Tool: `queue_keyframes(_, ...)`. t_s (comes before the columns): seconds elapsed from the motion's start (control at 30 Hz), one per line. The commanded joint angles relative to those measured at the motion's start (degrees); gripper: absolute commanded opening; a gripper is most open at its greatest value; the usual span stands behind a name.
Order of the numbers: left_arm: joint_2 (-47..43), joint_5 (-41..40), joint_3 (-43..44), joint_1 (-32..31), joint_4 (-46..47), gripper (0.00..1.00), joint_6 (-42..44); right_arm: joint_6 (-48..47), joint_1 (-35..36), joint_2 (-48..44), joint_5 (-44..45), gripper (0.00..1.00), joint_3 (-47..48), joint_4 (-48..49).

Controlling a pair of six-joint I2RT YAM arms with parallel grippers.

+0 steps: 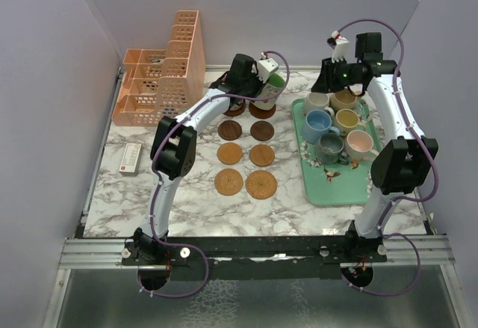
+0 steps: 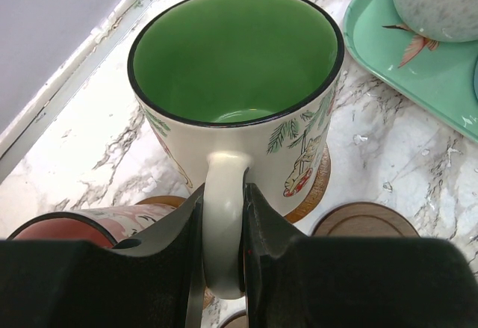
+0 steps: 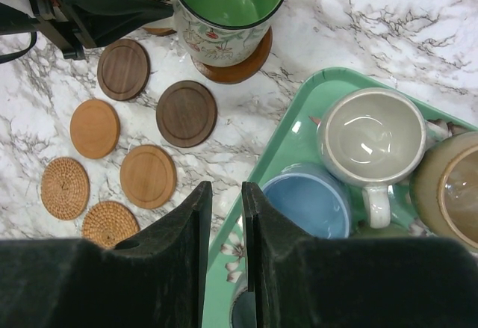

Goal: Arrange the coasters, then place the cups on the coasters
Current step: Place the cup on the coaster.

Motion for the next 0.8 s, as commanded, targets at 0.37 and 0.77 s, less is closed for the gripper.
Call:
queue_keyframes(0.37, -4.4, 1.6, -5.3, -0.1, 9.5, 0.08, -0.8, -1.2, -0.7, -1.3, -2.5, 0.23, -1.2, 1.4)
queue_keyframes(0.77, -7.8, 1.7, -12.9, -0.2, 10.5, 0.18, -1.3, -1.1, -0.9, -1.7, -2.9, 0.23, -1.8, 1.6)
